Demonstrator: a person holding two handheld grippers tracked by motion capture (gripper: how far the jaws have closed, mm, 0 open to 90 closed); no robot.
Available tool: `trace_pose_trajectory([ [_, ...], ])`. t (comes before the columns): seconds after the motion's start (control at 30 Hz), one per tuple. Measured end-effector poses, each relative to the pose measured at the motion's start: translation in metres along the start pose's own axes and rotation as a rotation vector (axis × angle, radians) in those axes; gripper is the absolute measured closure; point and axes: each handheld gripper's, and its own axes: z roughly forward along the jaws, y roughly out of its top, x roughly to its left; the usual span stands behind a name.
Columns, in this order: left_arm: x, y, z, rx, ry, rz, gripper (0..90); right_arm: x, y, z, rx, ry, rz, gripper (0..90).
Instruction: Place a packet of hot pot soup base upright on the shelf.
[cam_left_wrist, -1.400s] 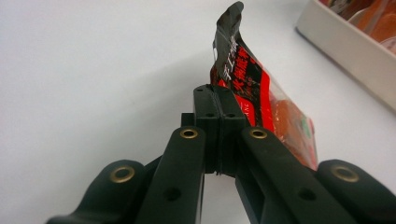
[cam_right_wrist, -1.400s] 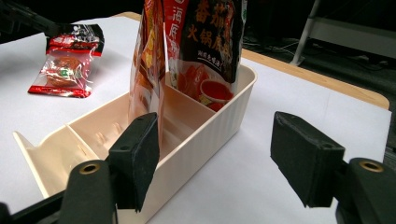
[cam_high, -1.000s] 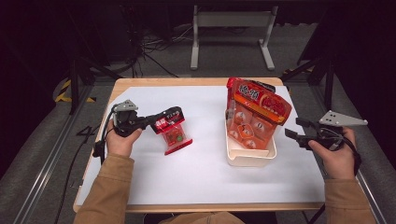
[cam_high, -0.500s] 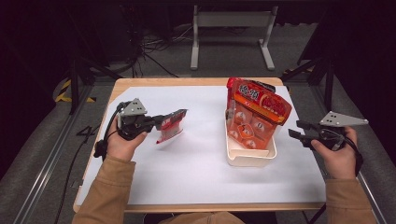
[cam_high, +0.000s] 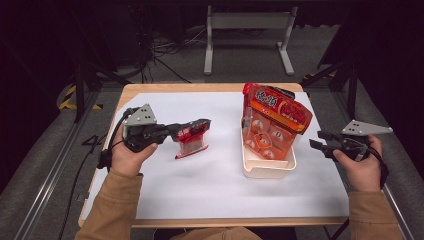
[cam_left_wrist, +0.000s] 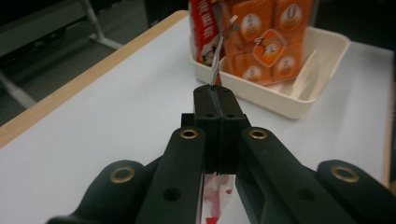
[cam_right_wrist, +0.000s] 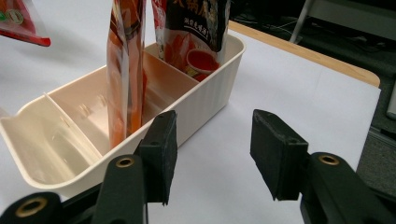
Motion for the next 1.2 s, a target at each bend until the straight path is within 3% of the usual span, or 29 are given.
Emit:
trace_pose_trajectory([
  [0.07,-0.003,0.003,-0.002,-0.011,-0.029,0.004,90.0,0.0,0.0,0.0,-0.001,0.005,0.003,51.4],
  [0.53,-0.03,0.028,-0.003,-0.036,-0.086,0.078,90.0,0.0,0.0,0.002,-0.001,0.031,-0.003,51.2],
  [0.87,-0.044,0.044,0.009,-0.049,-0.118,0.12,90.0,0.0,0.0,0.006,0.008,0.043,0.001,51.3],
  [1.2,-0.056,0.058,0.025,-0.063,-0.16,0.131,90.0,0.0,0.001,0.01,0.011,0.055,-0.001,51.6],
])
